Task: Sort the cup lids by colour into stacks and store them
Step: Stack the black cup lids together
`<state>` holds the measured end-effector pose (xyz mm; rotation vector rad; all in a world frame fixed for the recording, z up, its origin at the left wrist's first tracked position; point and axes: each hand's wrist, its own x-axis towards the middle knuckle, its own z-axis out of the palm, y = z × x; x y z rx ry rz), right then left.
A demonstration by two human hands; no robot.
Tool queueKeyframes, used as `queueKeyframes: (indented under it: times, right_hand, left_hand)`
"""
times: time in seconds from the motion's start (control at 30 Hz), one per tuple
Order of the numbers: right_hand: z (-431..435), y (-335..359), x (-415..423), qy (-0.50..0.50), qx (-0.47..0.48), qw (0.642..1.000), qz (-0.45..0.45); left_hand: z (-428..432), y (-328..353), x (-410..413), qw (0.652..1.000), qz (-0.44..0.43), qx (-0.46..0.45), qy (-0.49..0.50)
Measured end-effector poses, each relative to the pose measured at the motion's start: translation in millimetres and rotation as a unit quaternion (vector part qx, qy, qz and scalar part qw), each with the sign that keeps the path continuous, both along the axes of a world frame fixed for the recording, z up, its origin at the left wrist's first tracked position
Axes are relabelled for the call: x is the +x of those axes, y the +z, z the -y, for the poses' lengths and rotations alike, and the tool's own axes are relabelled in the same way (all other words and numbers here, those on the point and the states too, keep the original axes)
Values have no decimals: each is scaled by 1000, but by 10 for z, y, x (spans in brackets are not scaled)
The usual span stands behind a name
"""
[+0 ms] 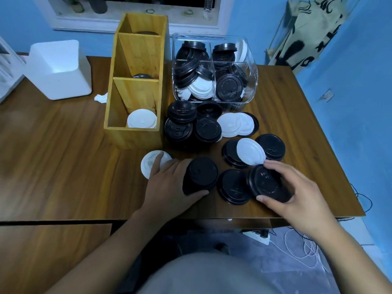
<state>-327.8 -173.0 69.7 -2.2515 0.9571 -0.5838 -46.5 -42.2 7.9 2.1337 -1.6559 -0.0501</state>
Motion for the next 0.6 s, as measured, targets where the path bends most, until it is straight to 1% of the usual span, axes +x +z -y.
queueKeyframes:
  times: [0.07, 0.17, 0.3, 0.37, 0.43, 0.6]
  right_hand:
    - [-14, 103, 230, 72, -12, 997, 2]
    - [25, 112, 665, 174, -16, 984, -29]
    - [110, 55, 1090, 249, -3, 965, -82]
    - [136, 36, 1167, 261, 22, 960, -98]
    - [128, 15, 1172, 245, 33, 964, -99]
    - [21, -75, 1180, 168, -18, 981, -96]
  left_hand:
    - [9, 9, 3, 1000, -1, 3, 3]
    - [18, 22, -2, 1000, -7, 1, 3]
    - [20, 14, 2, 1000, -11, -12, 4]
    - [20, 3, 7, 1000, -7, -14, 5]
    - [25, -16, 9, 1000, -7, -20, 5]
    - [27, -50, 29, 1000, 1, -29, 6]
